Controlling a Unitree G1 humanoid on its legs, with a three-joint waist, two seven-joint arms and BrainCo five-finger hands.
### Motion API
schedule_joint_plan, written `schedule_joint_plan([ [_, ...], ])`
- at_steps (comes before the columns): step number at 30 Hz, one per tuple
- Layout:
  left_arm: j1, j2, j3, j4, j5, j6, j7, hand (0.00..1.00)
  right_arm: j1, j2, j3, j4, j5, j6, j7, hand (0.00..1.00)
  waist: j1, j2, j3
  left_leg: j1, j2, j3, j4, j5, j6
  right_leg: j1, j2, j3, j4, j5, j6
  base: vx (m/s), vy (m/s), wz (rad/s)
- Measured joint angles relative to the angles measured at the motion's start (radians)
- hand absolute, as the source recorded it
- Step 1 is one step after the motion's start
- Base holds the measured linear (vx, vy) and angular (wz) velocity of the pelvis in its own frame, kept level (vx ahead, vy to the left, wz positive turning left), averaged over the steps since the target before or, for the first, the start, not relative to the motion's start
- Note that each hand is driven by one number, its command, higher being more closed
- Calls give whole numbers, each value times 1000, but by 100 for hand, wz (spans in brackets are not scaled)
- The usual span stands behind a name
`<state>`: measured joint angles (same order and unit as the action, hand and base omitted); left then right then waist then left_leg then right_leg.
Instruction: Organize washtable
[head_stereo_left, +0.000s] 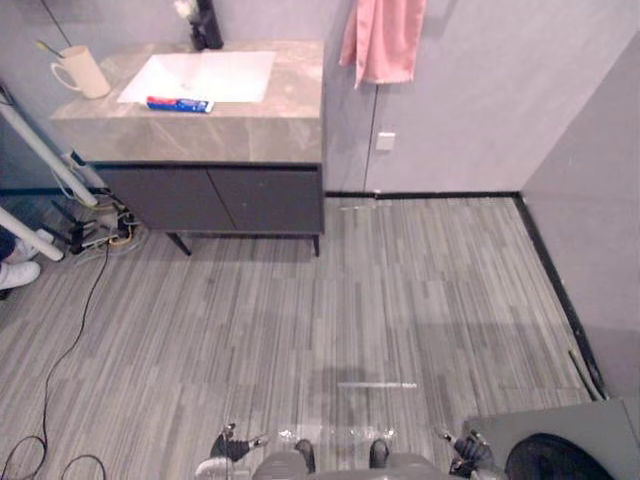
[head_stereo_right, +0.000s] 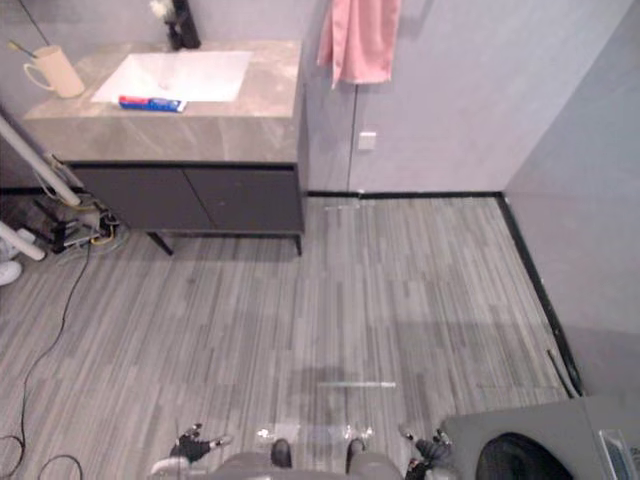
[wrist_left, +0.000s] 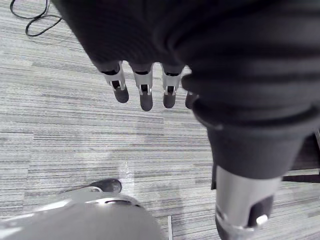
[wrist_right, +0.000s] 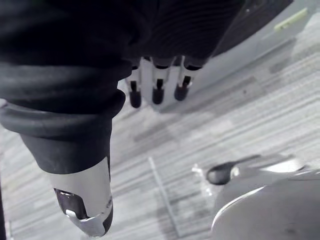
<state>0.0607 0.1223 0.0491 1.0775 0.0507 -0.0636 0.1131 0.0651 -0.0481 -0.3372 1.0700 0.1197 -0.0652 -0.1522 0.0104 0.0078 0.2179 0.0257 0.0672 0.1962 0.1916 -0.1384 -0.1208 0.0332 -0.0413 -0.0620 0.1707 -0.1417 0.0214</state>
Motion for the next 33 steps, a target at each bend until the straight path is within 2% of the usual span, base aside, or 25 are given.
schedule_joint_plan([
  [1, -1, 6, 7, -13, -1, -1, 0, 0, 5, 7, -7, -3, 8, 3, -1, 0, 4, -13, 12, -46, 8, 31, 111, -1, -5, -21, -14, 0, 51, -41, -6, -75, -42, 13],
  [3, 4, -2, 36, -29, -2, 0, 1, 0, 16, 9, -8, -16, 11, 4, -2, 0, 3, -23, 22, -94, 27, 66, 238, -1, -6, -22, -24, 3, 86, -66, -7, -39, -28, 4],
  [5, 11, -15, 62, -29, -3, -1, 2, 0, 21, 8, -8, -44, 19, 4, -3, 0, 3, -10, 23, -155, 56, 103, 346, -33, 32, -17, -28, 20, 102, -80, -6, 27, 29, -18],
  [7, 11, -20, 70, -29, -13, -1, 3, 0, 19, 5, -8, -44, 26, 5, -8, 0, 5, -3, 26, -169, 58, 101, 267, -40, 45, -24, -30, 63, 109, -88, 5, 107, 155, -51],
  [9, 11, -23, 71, -25, -13, -1, 3, 0, 11, 2, -7, -40, 26, 4, -19, 0, 6, 4, 24, -162, 42, 26, 102, -24, 40, -47, -24, 104, 120, -94, 16, 131, 227, -67],
  [10, 15, -13, 72, -23, -13, 0, 2, 0, 4, 1, -6, -27, 26, 6, -20, 0, 8, -6, 21, -138, 17, 40, 74, 1, 73, -64, -35, 142, 124, -105, 36, 146, 211, -58],
  [12, 9, 0, 73, -25, -13, 0, 3, 0, 14, 21, -9, -30, 24, 5, -20, 0, 10, -35, 16, -135, -19, 77, 64, -35, 99, -75, -66, 172, 122, -108, 63, 220, 206, -48],
  [13, 7, 0, 76, -26, -14, 0, 3, 0, 19, 24, -8, -37, 21, 6, -20, 0, 14, -41, 16, -131, -26, 97, 64, -45, 105, -92, -75, 178, 146, -111, 70, 225, 175, -62],
  [14, -1, -1, 77, -26, -18, 0, 7, 0, 19, 25, -8, -47, 13, 6, -18, 0, 27, -44, 18, -115, -35, 134, 56, -62, 108, -146, -87, 176, 242, -117, 80, 234, 161, -85],
  [15, 1, -3, 77, -26, -20, 0, 17, 0, 14, 24, -7, -61, 13, 6, -18, 0, 28, -42, 19, -83, -36, 167, 41, -75, 119, -214, -95, 160, 377, -107, 95, 236, 160, -88],
  [16, 2, -3, 76, -26, -21, 1, 22, 0, 11, 23, -7, -69, 13, 5, -18, 0, 27, -42, 19, -62, -36, 177, 32, -76, 129, -239, -102, 142, 438, -95, 102, 273, 143, -70],
  [17, 0, -1, 76, -23, -21, 1, 24, 0, 2, 21, -7, -71, 11, 4, -19, 0, 23, -42, 21, -15, -36, 195, 17, -75, 136, -275, -118, 87, 540, -96, 103, 321, 103, -38],
  [18, -2, -1, 71, -21, -24, 0, 24, 0, -2, 18, -7, -68, 5, 4, -19, 0, 9, -28, 30, 34, -30, 197, -8, -76, 137, -285, -129, 12, 576, -111, 85, 338, 73, -25],
  [20, -18, -3, 62, -19, -41, -1, 24, 0, -23, 14, 6, -65, -3, 4, -19, 0, 0, -21, 32, 91, -5, 197, -38, -75, 136, -308, -117, -79, 556, -141, 54, 344, -3, -16],
  [22, -53, -12, 29, -7, -42, -2, 22, 0, -42, 1, 42, -66, -11, 2, -19, 0, -3, -14, 37, 113, 25, 195, -48, -73, 130, -356, -93, -133, 457, -137, 40, 352, -89, -8],
  [24, -65, -25, 16, -5, -42, -3, 20, 0, -56, 0, 51, -65, -13, 2, -19, 0, -17, -15, 37, 139, 35, 188, -59, -70, 107, -380, -77, -154, 294, -46, 12, 369, -157, 13],
  [25, -57, -34, -1, -6, -43, -4, 19, 0, -54, 2, 66, -56, -14, 4, -19, 0, -27, -34, 33, 172, 16, 174, -69, -73, 74, -369, -79, -145, 169, 98, -14, 505, -222, 12],
  [26, -72, -48, 1, 3, -43, -6, 22, 0, -66, -8, 66, -47, -13, 2, -17, 0, -35, -17, 44, 210, 24, 154, -79, -93, 38, -373, -70, -132, 214, 157, -51, 408, -178, 1],
  [27, -80, -58, 1, 11, -42, -8, 19, 0, -75, -26, 69, -44, -15, 0, -18, 0, -38, 6, 43, 214, 39, 150, -74, -79, 16, -383, -59, -131, 251, 120, -57, 380, -190, -6],
  [28, -85, -69, 1, 10, -42, -12, 20, 0, -78, -31, 69, -38, -17, 0, -18, 0, -46, 10, 45, 211, 40, 138, -42, -68, -4, -387, -64, -126, 272, 67, -58, 281, -169, -7],
  [29, -87, -83, 1, 11, -41, -13, 21, 0, -79, -32, 63, -34, -16, 2, -16, 0, -49, 22, 47, 180, 59, 119, 33, -67, -5, -383, -60, -129, 289, 39, -66, 443, -315, 2],
  [31, -92, -95, 24, 0, -41, -12, 17, 0, -68, -33, 39, -31, -14, 6, -19, 0, -54, 37, 56, 38, 136, 62, 388, -40, -35, -322, -30, -134, 279, -11, -75, 394, -291, -1],
  [33, -91, -98, 44, -30, -42, -12, 19, 0, -51, -26, 41, -36, -12, 6, -20, 0, -48, 34, 70, -69, 217, 53, 711, -48, -35, -209, -6, -149, 252, -45, -95, 332, -177, -9],
])
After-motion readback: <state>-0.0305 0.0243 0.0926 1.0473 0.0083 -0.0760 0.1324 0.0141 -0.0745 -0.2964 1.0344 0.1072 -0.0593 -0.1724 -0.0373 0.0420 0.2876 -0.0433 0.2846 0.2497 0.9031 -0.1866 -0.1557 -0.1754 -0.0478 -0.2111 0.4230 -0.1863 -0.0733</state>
